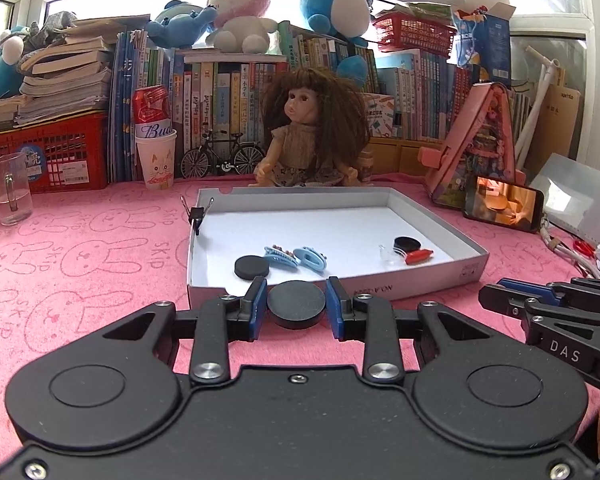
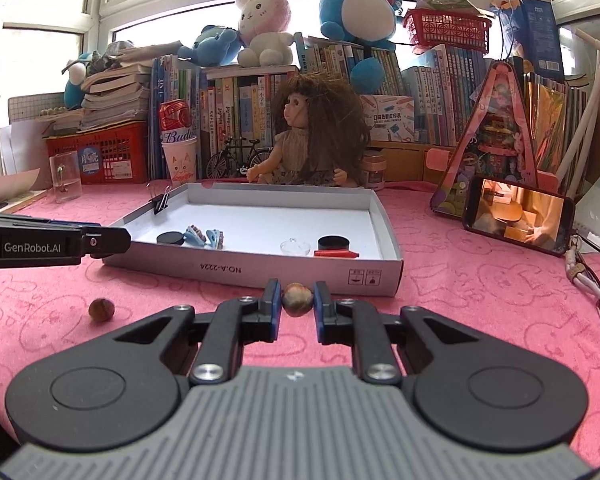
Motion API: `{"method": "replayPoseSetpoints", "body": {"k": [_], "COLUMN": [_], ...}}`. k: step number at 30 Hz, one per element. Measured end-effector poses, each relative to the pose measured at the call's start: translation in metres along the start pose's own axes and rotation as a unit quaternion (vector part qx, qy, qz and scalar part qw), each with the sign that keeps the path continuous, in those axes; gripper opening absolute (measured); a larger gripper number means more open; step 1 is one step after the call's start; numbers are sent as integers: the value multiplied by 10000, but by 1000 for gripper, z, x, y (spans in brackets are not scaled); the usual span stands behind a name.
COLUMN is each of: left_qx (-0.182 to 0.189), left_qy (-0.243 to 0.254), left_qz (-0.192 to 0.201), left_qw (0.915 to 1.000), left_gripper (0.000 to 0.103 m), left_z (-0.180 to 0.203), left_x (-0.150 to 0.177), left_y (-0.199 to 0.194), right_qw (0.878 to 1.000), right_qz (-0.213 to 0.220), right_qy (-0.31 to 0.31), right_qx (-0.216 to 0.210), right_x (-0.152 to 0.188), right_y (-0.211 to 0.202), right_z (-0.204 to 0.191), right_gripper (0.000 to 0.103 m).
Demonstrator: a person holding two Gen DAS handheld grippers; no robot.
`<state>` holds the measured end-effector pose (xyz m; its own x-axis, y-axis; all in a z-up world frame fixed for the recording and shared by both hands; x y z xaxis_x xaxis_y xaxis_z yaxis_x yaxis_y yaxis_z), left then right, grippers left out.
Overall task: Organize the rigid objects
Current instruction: 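Carry the black disc with left tool while right tool carries the acorn over the tray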
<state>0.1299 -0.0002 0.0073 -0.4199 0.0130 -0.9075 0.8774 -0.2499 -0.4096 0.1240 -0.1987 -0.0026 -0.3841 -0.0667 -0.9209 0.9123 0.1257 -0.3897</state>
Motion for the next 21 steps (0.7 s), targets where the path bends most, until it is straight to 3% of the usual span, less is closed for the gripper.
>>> {"method": "replayPoseSetpoints", "body": {"k": [8,21], "left_qx": [-7,-11], "left_qy": [-147,-495], "left_qz": [-68,-645], "left_qw": [9999,9967], "left_gripper": [29,29], "left_z": [-12,-29], "left_x": [-20,-34], "left_y": [24,84], "right_qw": [9997,9951], "right_qz": [-43,-737], "right_qy": [185,413], "right_qx": [139,506], "right_x": [-24,-49], "right_y": [25,92], "right_z": [15,44], "right_gripper": [21,21]}}
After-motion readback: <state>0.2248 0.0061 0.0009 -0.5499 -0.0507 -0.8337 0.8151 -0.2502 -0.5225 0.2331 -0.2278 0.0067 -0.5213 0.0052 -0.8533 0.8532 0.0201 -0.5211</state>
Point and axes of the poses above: each gripper's, at about its wrist camera, not at the fingertips, and y roughly the way its jaws point, z to its right, x to its underside, the point moved 6 cm from there along y, roughly the way its jaws point, and after that the axes turned 4 degrees about x, right-handed, at the moved point
